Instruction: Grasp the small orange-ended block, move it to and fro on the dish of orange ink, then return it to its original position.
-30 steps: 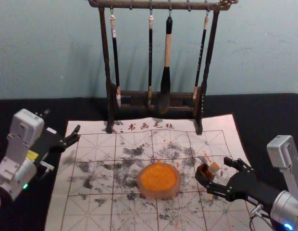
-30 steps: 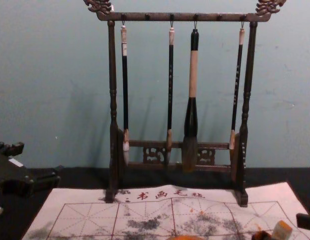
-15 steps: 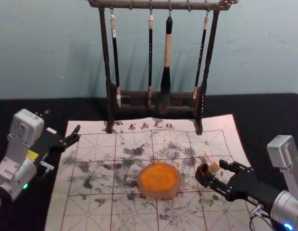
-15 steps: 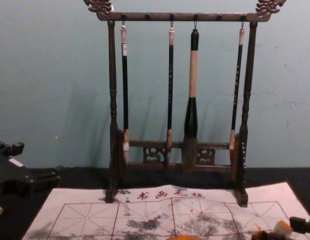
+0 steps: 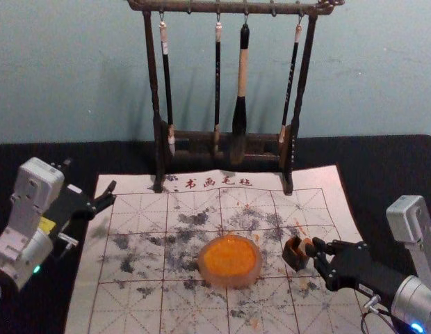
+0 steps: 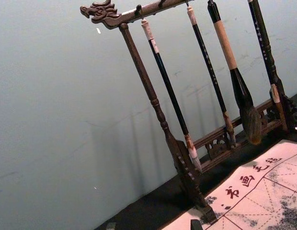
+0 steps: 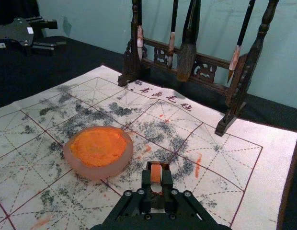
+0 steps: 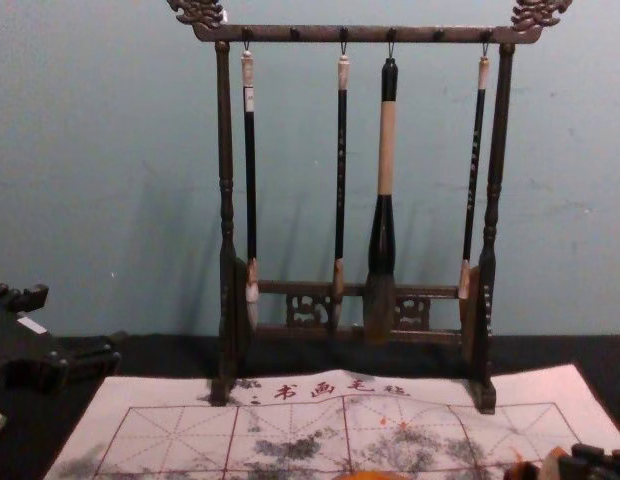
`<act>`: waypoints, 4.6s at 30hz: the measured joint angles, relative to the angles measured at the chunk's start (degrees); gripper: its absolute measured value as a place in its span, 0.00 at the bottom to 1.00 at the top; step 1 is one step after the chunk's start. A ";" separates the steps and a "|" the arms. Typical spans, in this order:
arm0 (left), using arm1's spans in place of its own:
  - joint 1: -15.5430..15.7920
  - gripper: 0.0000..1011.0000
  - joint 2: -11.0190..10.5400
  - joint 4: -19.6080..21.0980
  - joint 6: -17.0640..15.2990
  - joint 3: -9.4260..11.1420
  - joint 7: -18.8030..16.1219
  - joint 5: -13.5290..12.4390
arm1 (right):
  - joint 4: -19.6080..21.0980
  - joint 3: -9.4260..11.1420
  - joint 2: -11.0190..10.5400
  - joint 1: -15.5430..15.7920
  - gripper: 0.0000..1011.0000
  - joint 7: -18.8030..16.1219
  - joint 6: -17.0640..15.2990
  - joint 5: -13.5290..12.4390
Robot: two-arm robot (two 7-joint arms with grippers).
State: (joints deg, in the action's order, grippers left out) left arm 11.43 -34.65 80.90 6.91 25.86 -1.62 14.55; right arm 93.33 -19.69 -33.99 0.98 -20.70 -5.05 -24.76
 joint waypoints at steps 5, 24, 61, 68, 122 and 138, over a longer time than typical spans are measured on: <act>0.00 1.00 0.00 0.00 0.00 0.00 0.00 0.00 | 0.00 0.00 0.00 0.00 0.05 0.00 0.00 0.00; 0.00 1.00 0.00 0.00 0.00 0.00 0.00 0.00 | 1.06 1.83 0.83 0.60 0.05 -0.89 0.11 0.47; 0.00 1.00 0.00 0.00 0.00 0.00 0.00 0.00 | 0.09 -3.94 -0.92 -15.70 0.05 -12.78 -8.27 -4.36; 0.00 1.00 0.00 0.00 0.00 0.00 0.00 0.00 | -2.82 -8.04 -0.08 -20.38 0.05 -15.51 -10.55 -4.17; 0.00 1.00 0.00 0.00 0.00 0.00 0.00 0.00 | -16.35 -20.25 4.35 -31.29 0.05 -18.91 -8.95 3.23; 0.00 1.00 0.00 0.00 0.00 0.00 0.00 0.00 | -16.04 -19.71 3.78 -31.04 0.05 -18.89 -8.88 3.90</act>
State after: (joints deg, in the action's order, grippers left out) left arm 11.43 -34.64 80.90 6.91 25.86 -1.62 14.55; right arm 77.30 -39.40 -30.21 -30.05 -39.58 -13.93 -20.87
